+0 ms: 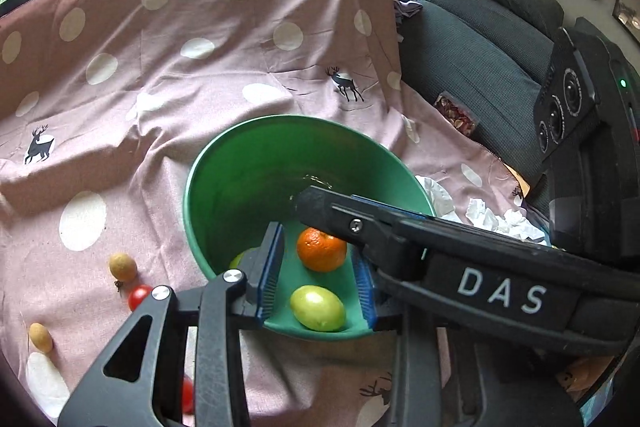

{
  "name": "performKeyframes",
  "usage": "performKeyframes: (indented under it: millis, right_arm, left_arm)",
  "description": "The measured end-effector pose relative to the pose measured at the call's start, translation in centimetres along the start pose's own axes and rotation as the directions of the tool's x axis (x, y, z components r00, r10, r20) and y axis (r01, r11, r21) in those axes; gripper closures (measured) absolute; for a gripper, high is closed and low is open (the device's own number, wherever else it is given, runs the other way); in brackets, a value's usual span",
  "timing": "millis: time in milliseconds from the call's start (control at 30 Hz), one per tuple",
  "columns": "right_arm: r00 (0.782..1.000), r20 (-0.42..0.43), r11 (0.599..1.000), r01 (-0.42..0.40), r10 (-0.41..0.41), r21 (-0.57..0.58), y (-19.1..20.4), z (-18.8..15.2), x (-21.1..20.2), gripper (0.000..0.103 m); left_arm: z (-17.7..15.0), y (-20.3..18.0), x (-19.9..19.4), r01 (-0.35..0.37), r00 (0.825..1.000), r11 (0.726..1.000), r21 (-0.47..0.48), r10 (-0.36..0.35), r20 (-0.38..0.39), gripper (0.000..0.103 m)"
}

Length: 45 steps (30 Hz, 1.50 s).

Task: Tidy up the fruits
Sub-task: 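Lower the fruit into the bowl and open the right gripper, then withdraw the right gripper from the bowl toward the tan round fruit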

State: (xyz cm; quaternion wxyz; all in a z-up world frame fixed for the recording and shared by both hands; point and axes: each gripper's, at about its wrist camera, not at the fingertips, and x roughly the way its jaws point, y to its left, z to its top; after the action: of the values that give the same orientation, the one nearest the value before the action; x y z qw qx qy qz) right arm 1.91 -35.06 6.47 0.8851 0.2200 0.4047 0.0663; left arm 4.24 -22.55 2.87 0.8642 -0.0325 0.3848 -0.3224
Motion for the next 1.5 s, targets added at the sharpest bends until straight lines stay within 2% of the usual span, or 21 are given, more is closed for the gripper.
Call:
performKeyframes:
  millis: [133, 233, 433, 500, 567, 600, 733, 867, 1033, 1133, 1267, 1367, 1500]
  right_arm:
    - [1.0, 0.009, 1.0, 0.011, -0.011, -0.005, 0.4, 0.0, -0.2, 0.069]
    - [1.0, 0.017, 1.0, 0.019, -0.019, -0.015, 0.9, 0.0, -0.4, 0.069]
    - [1.0, 0.026, 0.999, -0.013, 0.014, -0.036, 2.3, -0.1, -0.5, 0.069]
    - [0.999, 0.022, 0.998, -0.028, 0.029, -0.049, 3.1, -0.2, -0.2, 0.065]
    - [0.999, 0.011, 0.996, -0.048, 0.049, -0.07, 4.1, -0.4, 0.3, 0.052]
    - [0.998, 0.002, 0.995, -0.058, 0.058, -0.083, 4.7, -0.5, 0.6, 0.051]
    - [0.995, -0.046, 0.986, -0.092, 0.086, -0.138, 7.5, -1.2, 2.5, 0.051]
    - [0.992, -0.115, 0.975, -0.071, 0.048, -0.209, 10.6, -2.4, 5.9, 0.051]
    - [0.984, -0.163, 0.95, 0.016, -0.07, -0.313, 13.2, -4.1, 10.3, 0.051]
    - [0.98, -0.173, 0.944, 0.038, -0.099, -0.328, 13.5, -4.2, 12.0, 0.051]
    - [0.968, -0.155, 0.931, 0.135, -0.197, -0.339, 12.7, -4.1, 13.7, 0.051]
    - [0.964, -0.178, 0.935, 0.133, -0.2, -0.329, 12.3, -4.1, 14.6, 0.051]
    - [0.954, -0.16, 0.915, 0.182, -0.253, -0.361, 12.3, -4.4, 15.5, 0.051]
  left_arm:
    - [-0.3, 1.7, -1.8, -0.056, 0.998, 0.998, -0.034, 0.056, 0.018, 0.067]
    - [-0.7, 3.8, -3.9, -0.116, 0.992, 0.99, -0.077, 0.12, 0.043, 0.06]
    - [-1.7, 8.6, -9.0, -0.228, 0.965, 0.952, -0.203, 0.249, 0.082, 0.042]
    - [-2.3, 10.2, -10.6, -0.261, 0.954, 0.936, -0.235, 0.288, 0.089, 0.036]
    - [-3.1, 11.7, -11.9, -0.297, 0.939, 0.916, -0.269, 0.331, 0.089, 0.033]
    - [-3.5, 12.5, -12.3, -0.311, 0.934, 0.906, -0.286, 0.348, 0.084, 0.032]
    - [-5.6, 15.8, -12.8, -0.343, 0.92, 0.861, -0.376, 0.389, 0.049, 0.032]
    - [-6.7, 18.3, -11.6, -0.39, 0.907, 0.819, -0.421, 0.421, -0.02, 0.033]
    - [-7.6, 20.0, -9.7, -0.417, 0.902, 0.801, -0.429, 0.423, -0.088, 0.033]
    - [-7.9, 20.4, -8.6, -0.436, 0.896, 0.787, -0.437, 0.427, -0.124, 0.034]
    - [-8.1, 20.3, -7.5, -0.451, 0.89, 0.79, -0.415, 0.431, -0.147, 0.039]
    - [-8.1, 20.3, -6.8, -0.447, 0.893, 0.794, -0.411, 0.422, -0.156, 0.043]
    - [-8.3, 20.4, -5.9, -0.455, 0.89, 0.788, -0.414, 0.417, -0.185, 0.05]
